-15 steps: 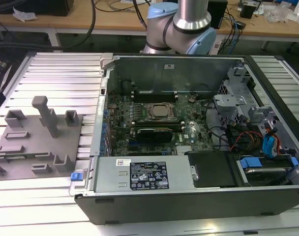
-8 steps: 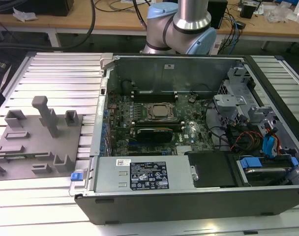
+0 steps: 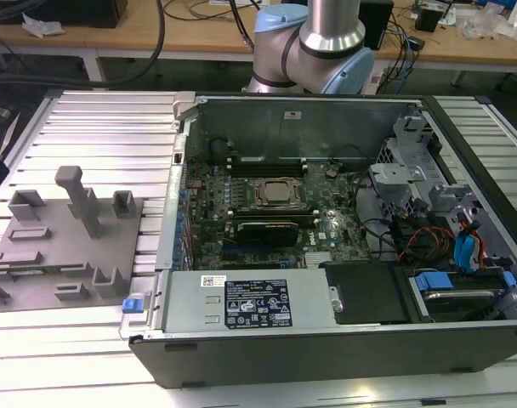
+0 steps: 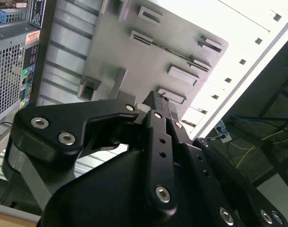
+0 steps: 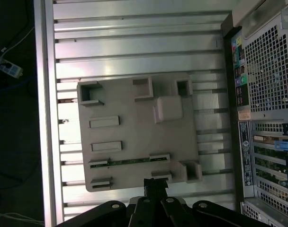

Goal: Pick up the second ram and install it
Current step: 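Pick up the second ram and move it above second insertion slot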

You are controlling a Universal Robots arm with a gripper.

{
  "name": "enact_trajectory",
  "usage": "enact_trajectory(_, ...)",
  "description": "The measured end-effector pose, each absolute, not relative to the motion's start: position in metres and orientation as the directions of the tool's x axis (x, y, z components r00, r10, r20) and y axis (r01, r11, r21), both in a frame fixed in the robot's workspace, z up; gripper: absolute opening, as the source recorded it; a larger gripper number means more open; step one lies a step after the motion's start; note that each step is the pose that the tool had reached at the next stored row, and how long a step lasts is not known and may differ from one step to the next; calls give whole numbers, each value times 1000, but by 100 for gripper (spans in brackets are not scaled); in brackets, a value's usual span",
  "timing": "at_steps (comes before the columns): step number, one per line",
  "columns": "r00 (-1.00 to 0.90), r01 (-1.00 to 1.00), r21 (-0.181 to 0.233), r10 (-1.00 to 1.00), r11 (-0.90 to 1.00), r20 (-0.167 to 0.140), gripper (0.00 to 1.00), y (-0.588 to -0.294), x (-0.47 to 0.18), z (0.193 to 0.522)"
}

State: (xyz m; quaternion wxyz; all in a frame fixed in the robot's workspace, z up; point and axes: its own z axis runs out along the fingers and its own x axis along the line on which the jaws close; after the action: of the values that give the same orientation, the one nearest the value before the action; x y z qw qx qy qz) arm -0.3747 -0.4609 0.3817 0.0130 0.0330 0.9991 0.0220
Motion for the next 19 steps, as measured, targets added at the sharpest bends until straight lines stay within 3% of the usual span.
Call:
enact_trajectory(3,-999,44,45,45,998,-25,11,-461,-375,382)
enact_trajectory(12,-944,-330,43,-329,943,-24,11,-461,-375,382)
enact_trajectory(19,-859,-512,41,-512,858,-23,11,-461,-375,382)
